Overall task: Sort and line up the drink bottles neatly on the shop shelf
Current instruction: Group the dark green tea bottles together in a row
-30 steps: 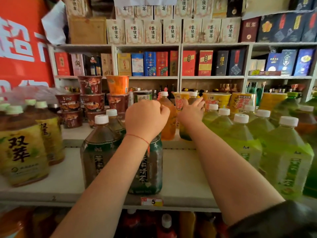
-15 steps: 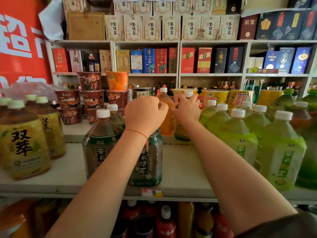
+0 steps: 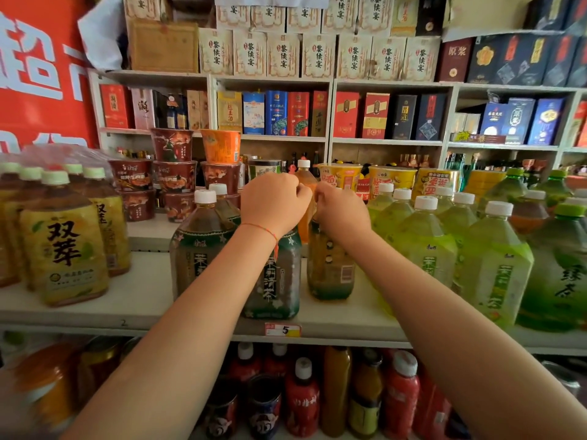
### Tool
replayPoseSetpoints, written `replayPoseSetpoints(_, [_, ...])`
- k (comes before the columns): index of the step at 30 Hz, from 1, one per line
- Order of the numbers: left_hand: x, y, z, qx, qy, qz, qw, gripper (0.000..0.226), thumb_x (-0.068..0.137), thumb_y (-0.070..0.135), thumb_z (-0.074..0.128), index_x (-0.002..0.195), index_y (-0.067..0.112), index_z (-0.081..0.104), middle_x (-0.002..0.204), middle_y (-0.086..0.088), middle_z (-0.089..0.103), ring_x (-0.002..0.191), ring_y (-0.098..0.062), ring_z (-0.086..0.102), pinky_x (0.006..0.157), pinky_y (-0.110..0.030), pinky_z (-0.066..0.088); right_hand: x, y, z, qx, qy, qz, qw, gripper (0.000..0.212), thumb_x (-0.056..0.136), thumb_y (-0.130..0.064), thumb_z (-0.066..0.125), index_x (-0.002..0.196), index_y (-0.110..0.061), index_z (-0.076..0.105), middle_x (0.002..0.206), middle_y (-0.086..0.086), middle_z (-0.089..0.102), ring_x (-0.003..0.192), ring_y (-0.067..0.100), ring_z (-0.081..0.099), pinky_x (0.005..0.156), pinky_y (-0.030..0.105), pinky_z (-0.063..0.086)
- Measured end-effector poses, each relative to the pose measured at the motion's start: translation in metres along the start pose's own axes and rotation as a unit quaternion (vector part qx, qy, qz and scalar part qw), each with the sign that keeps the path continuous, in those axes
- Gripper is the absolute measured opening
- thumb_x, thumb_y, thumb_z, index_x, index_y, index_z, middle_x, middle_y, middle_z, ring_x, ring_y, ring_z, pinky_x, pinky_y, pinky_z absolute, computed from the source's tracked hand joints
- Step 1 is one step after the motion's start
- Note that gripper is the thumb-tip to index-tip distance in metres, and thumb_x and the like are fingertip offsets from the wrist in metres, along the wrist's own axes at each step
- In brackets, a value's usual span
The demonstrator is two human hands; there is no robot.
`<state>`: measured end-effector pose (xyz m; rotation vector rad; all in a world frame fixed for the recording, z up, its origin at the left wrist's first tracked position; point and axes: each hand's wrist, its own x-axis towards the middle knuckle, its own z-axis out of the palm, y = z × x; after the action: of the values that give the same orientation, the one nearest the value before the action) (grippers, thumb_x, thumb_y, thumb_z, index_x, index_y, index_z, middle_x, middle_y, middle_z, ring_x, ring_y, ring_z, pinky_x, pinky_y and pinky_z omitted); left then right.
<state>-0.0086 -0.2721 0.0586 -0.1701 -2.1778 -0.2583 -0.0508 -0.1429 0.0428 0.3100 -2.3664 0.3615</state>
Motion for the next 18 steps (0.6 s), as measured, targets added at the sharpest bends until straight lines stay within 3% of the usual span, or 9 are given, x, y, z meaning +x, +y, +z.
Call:
replayPoseSetpoints(3, [-0.004,-0.001,0.000,-0.011,-0.013,0.006,1.000,0.038,0.101,0.032,0.044,0.072,0.015,0.062,0.064,-0.001,0.056,0.060,-0.017,0.053,0.048,-0.026,0.029,-0.009,-0.004,-0.014,0.022,-0.005,0.003,1.000,0.038,0.102,-0.022,0.040,0.140,-0.023,0.039,0.084,0.006,0.064,0.069,0.026,0.063,0.053,0.034,0.054])
replayPoseSetpoints(5, [-0.009,-0.003,-0.002,-0.020,0.012,0.016,1.000,0.032,0.099,0.031,0.047,0.079,0.015,0.066,0.072,-0.001,0.061,0.069,-0.019,0.058,0.052,-0.026,0.036,-0.012,-0.001,-0.023,0.065,0.008,0.012,0.998,0.046,0.099,-0.030,0.049,0.142,-0.022,0.036,0.084,0.005,0.066,0.068,0.023,0.064,0.053,0.033,0.055])
replayPoseSetpoints(7, [-0.021,-0.004,-0.004,-0.026,0.098,0.052,0.993,0.024,0.093,0.026,0.050,0.085,0.012,0.068,0.083,-0.003,0.063,0.081,-0.022,0.058,0.064,-0.030,0.042,-0.013,0.005,-0.027,0.165,-0.024,0.044,0.985,0.037,0.094,-0.042,0.061,0.121,-0.017,0.055,0.083,-0.001,0.066,0.071,0.016,0.064,0.056,0.026,0.052])
replayPoseSetpoints(9, [-0.045,0.006,-0.003,-0.066,0.174,0.101,0.977,0.018,0.090,0.018,0.053,0.085,0.009,0.067,0.086,-0.006,0.061,0.085,-0.023,0.055,0.073,-0.033,0.045,-0.018,0.012,-0.028,0.281,-0.117,0.063,0.951,0.028,0.092,-0.045,0.064,0.090,-0.017,0.062,0.078,-0.004,0.065,0.071,0.012,0.062,0.061,0.023,0.048])
replayPoseSetpoints(10, [-0.061,0.016,-0.001,-0.098,0.175,0.118,0.973,0.016,0.090,0.016,0.053,0.084,0.007,0.066,0.085,-0.006,0.060,0.083,-0.023,0.054,0.073,-0.035,0.047,-0.023,0.015,-0.026,0.329,-0.154,0.063,0.930,0.024,0.094,-0.042,0.062,0.086,-0.019,0.062,0.079,-0.004,0.066,0.073,0.012,0.062,0.065,0.025,0.048])
replayPoseSetpoints(12, [-0.092,0.039,0.008,-0.136,0.112,0.104,0.979,0.017,0.091,0.016,0.055,0.099,0.005,0.066,0.094,-0.008,0.061,0.090,-0.023,0.057,0.080,-0.035,0.054,-0.032,0.018,-0.024,0.411,-0.186,0.072,0.889,0.018,0.097,-0.034,0.058,0.094,-0.018,0.065,0.088,-0.001,0.068,0.084,0.014,0.064,0.073,0.030,0.046])
replayPoseSetpoints(13, [-0.105,0.050,0.014,-0.140,0.065,0.063,0.986,0.030,0.091,0.019,0.059,0.116,0.004,0.062,0.110,-0.011,0.061,0.104,-0.025,0.057,0.094,-0.033,0.054,-0.035,0.019,-0.025,0.437,-0.189,0.082,0.876,0.019,0.098,-0.034,0.056,0.101,-0.018,0.066,0.094,0.000,0.069,0.089,0.016,0.064,0.075,0.030,0.046])
replayPoseSetpoints(15, [-0.121,0.068,0.023,-0.140,-0.005,-0.026,0.990,0.072,0.089,0.028,0.068,0.148,0.001,0.036,0.144,-0.018,0.046,0.135,-0.030,0.044,0.114,-0.035,0.037,-0.038,0.022,-0.030,0.439,-0.191,0.089,0.873,0.022,0.099,-0.035,0.053,0.106,-0.018,0.065,0.098,-0.001,0.068,0.090,0.014,0.062,0.072,0.028,0.043])
replayPoseSetpoints(18, [-0.123,0.087,0.023,-0.121,-0.055,-0.083,0.988,0.105,0.089,0.040,0.071,0.159,0.002,0.001,0.163,-0.022,0.020,0.151,-0.034,0.024,0.121,-0.039,0.025,-0.038,0.028,-0.036,0.377,-0.181,0.044,0.907,0.027,0.100,-0.040,0.052,0.101,-0.017,0.066,0.093,-0.001,0.068,0.084,0.014,0.061,0.067,0.026,0.042])
